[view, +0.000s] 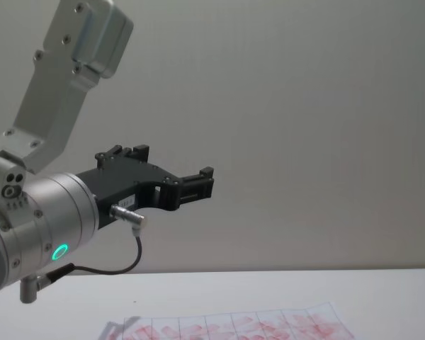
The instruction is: Use the one hand to pick up the stamp and affix it onto the A4 paper.
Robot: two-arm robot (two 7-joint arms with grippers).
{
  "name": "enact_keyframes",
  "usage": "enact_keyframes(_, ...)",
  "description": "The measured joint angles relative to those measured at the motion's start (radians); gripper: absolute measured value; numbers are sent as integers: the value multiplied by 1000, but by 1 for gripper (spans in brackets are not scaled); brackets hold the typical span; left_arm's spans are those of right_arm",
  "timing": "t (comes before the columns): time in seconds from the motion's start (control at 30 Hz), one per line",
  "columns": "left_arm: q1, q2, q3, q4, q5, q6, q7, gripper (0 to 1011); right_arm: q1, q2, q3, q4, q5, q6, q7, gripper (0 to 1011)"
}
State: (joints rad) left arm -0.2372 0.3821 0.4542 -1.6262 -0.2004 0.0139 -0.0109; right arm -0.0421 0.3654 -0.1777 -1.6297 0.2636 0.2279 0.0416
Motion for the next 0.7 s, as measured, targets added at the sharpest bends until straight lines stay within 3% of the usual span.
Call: enact_keyframes(0.7,0,0,0,0,0,0,0,1001,19,-14,2,21,1,42,2,214)
